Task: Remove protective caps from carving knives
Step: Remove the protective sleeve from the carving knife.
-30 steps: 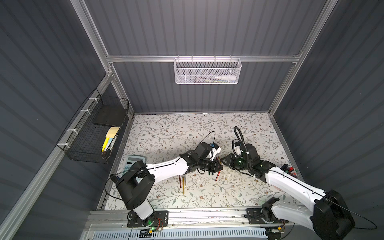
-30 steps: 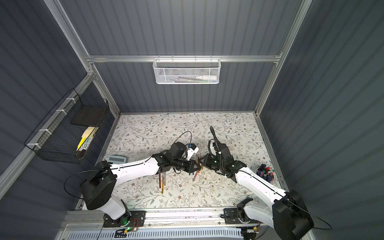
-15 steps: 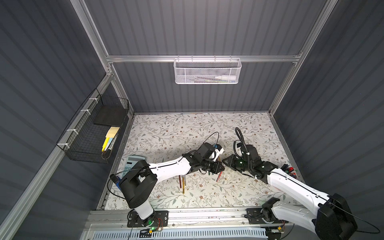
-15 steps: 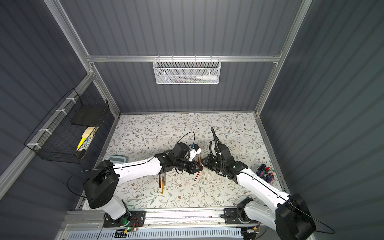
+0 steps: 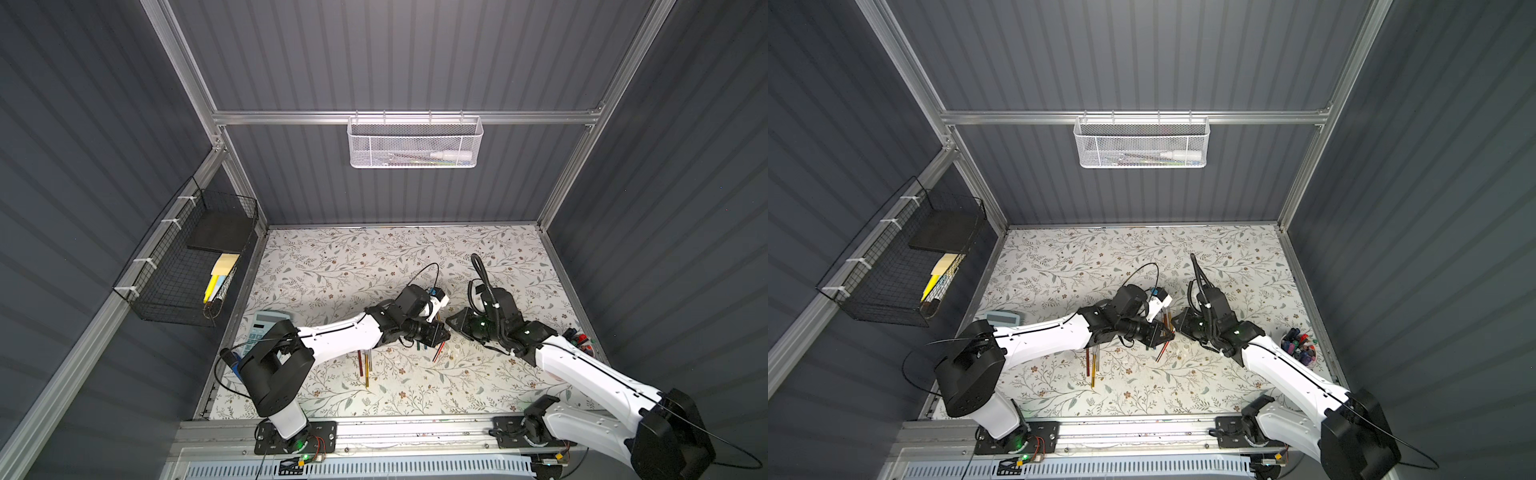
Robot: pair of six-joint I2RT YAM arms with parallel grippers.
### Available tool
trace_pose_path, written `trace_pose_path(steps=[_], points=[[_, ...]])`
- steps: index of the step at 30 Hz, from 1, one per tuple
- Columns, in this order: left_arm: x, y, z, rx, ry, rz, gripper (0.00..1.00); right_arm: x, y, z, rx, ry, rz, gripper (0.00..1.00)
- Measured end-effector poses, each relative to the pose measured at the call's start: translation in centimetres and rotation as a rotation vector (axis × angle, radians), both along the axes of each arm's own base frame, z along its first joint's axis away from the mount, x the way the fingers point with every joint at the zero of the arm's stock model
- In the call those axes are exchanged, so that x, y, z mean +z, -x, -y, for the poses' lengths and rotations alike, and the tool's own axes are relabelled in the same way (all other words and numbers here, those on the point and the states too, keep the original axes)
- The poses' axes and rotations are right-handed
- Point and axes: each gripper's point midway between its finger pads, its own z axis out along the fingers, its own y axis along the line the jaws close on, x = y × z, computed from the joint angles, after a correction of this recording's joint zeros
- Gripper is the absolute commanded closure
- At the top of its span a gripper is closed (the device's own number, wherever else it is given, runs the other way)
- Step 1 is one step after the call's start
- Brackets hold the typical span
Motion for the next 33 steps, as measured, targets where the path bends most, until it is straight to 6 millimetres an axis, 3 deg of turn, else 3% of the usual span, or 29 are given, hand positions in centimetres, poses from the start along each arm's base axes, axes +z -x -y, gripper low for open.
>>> trace_pose_path(steps=[33], points=[[1.1, 0.8, 1.0, -0.045, 0.127, -0.035, 1.0, 1.7, 0.1, 0.6, 0.021, -0.057, 0.147, 0.98]])
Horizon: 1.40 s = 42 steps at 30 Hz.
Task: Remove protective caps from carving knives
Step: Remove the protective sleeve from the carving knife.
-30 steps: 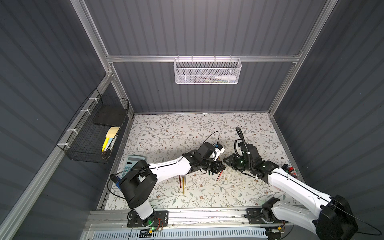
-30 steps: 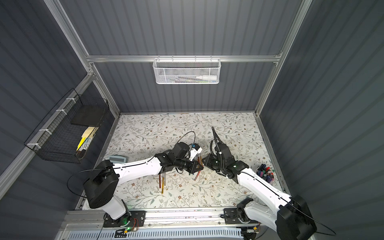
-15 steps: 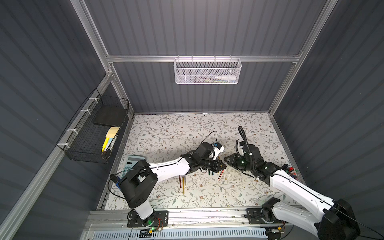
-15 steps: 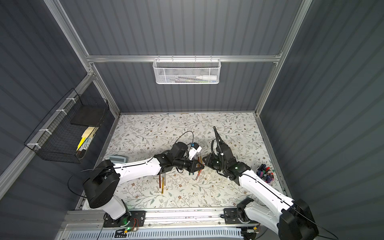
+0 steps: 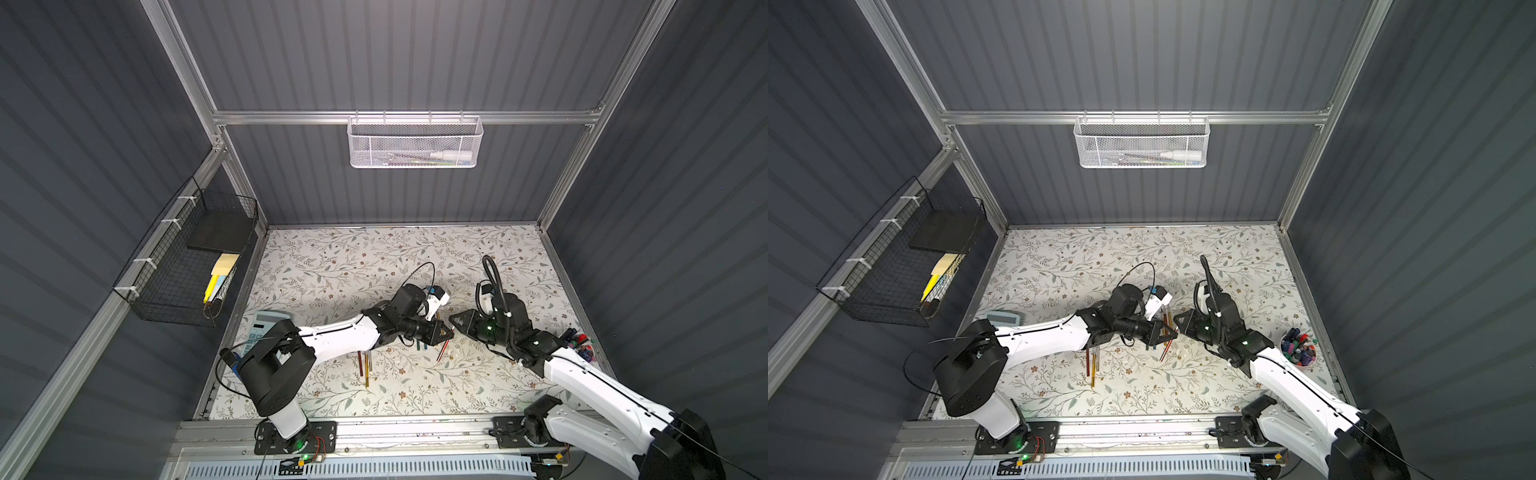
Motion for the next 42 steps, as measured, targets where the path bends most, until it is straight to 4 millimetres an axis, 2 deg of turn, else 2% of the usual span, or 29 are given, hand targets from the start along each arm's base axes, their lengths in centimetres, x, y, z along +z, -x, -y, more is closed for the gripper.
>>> trace_pose_path(steps=[13, 19, 21, 25, 28, 33, 42], points=[[-0.2, 0.2, -0.2, -0.005, 0.018, -0.024, 1.0, 0.1, 0.1, -0.6, 0.06, -0.059, 0.058, 0.96], [-0.4, 0.1, -0.3, 0.002, 0.005, -0.018, 1.0, -0.3, 0.1, -0.3, 0.041, -0.043, 0.039, 1.0], [-0.6, 0.3, -0.3, 0.001, -0.007, -0.016, 1.0, -0.2, -0.2, 0.2, 0.008, -0.019, 0.029, 1.0], [-3.6, 2.2, -2.4, -0.002, -0.149, -0.113, 1.0, 1.8, -3.7, 4.2, -0.213, 0.063, 0.112, 1.0], [-4.9, 3.0, -3.5, -0.003, -0.221, -0.146, 1.0, 2.4, -4.4, 5.4, -0.276, 0.094, 0.135, 1.0], [-5.7, 3.3, -4.3, 0.0, -0.268, -0.16, 1.0, 1.9, -4.4, 6.1, -0.298, 0.131, 0.127, 1.0], [-6.0, 2.7, -5.1, 0.041, -0.309, -0.135, 0.99, 1.4, -4.1, 6.0, -0.243, 0.187, 0.126, 0.99]])
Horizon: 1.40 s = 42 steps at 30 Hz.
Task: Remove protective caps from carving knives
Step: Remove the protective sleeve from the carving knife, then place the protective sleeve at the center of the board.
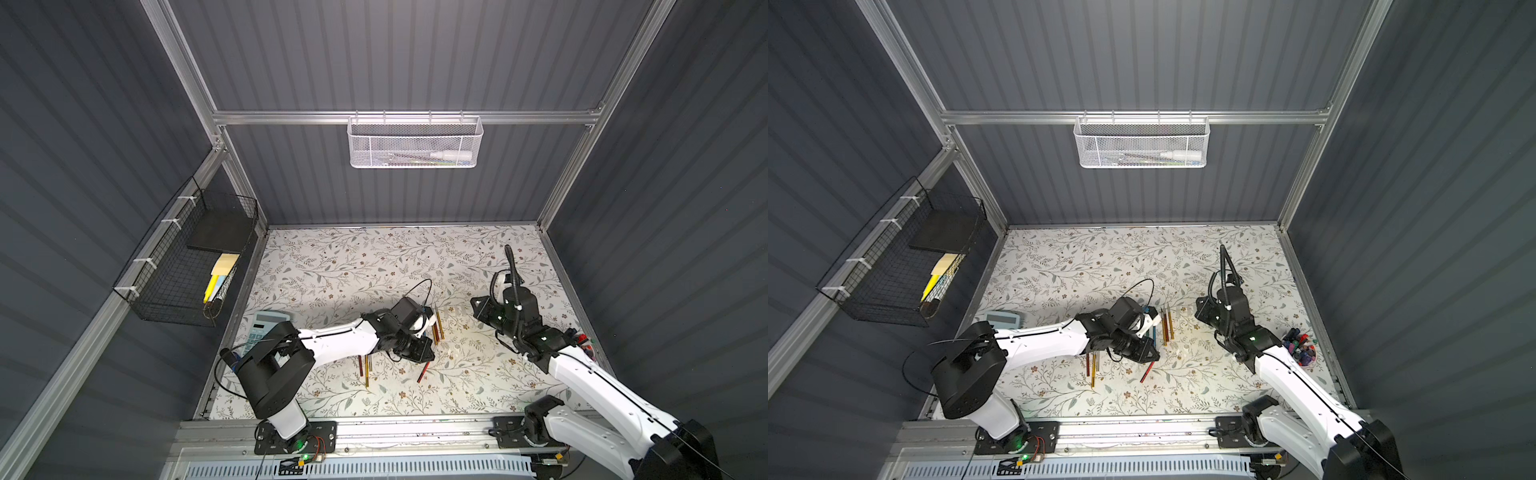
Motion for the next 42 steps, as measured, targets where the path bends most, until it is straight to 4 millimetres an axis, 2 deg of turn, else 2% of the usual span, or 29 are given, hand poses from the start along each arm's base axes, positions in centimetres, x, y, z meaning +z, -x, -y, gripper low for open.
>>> trace_pose_path(steps=[4, 9, 18, 25, 37, 42], points=[[0.3, -0.5, -0.4, 0.022, -0.015, 0.029, 0.99, -0.6, 0.4, -0.1, 0.037, 0.035, -0.025, 0.98], [-0.1, -1.9, -1.9, 0.099, -0.097, 0.095, 0.99, -2.2, 1.0, 0.4, 0.084, 0.108, -0.116, 0.98], [-0.5, -4.2, -4.1, 0.225, -0.22, 0.183, 0.99, -7.3, 2.1, 0.4, 0.133, 0.169, -0.333, 0.96], [-0.2, -5.5, -5.1, 0.295, -0.266, 0.208, 0.99, -9.5, 1.5, 0.4, 0.14, 0.221, -0.43, 0.95], [-0.8, -5.9, -5.5, 0.316, -0.282, 0.192, 1.0, -12.5, 1.1, 1.4, 0.13, 0.321, -0.53, 0.94], [-1.2, -5.9, -5.5, 0.316, -0.29, 0.19, 1.0, -13.2, 1.1, 1.8, 0.123, 0.357, -0.553, 0.93]])
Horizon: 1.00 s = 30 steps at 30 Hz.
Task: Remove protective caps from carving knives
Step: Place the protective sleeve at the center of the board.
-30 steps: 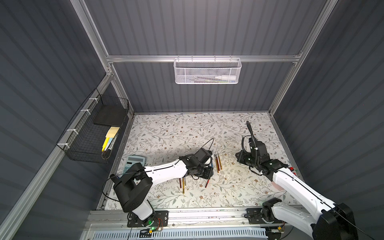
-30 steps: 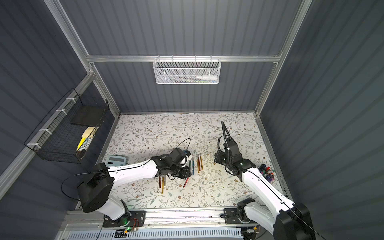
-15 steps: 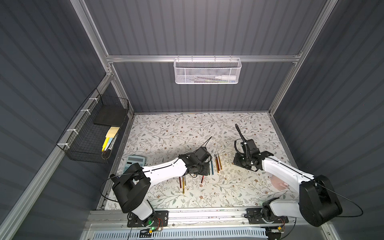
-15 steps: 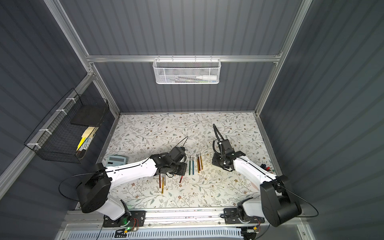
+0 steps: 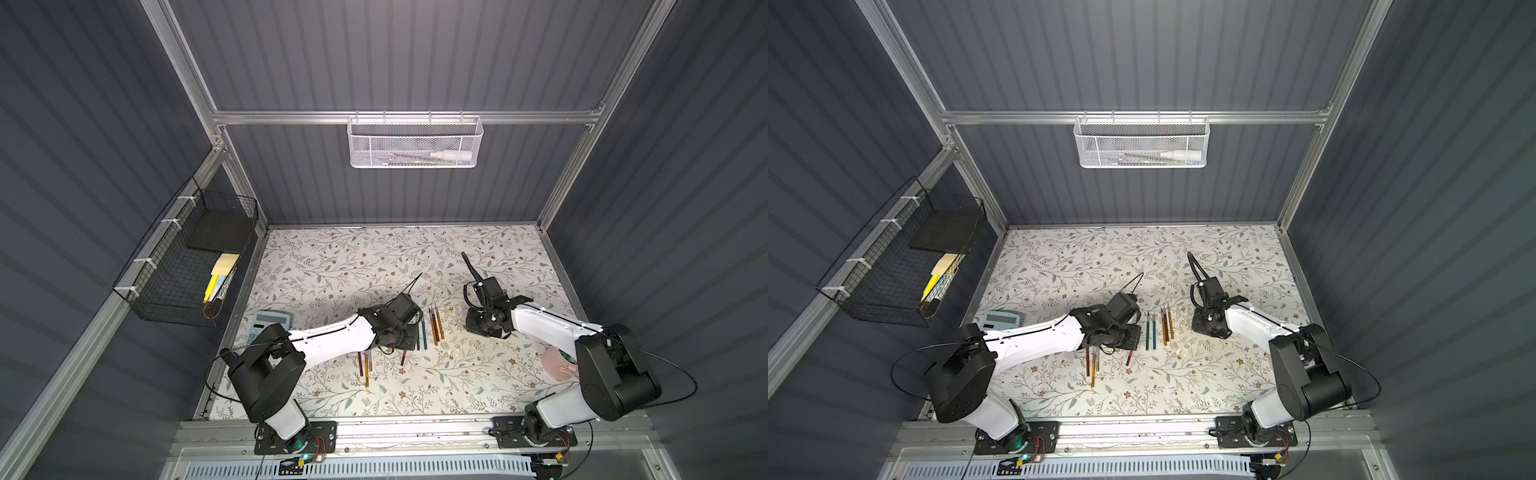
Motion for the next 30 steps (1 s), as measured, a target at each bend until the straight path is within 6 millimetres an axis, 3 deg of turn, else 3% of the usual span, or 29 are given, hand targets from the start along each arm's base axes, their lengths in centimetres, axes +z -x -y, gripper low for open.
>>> trace_pose_path(steps=[30], points=[[0.6, 0.0, 0.9, -0.015, 0.041, -0.006, 1.0, -1.3, 0.4, 0.9, 0.013, 0.073, -0.059, 0.8]])
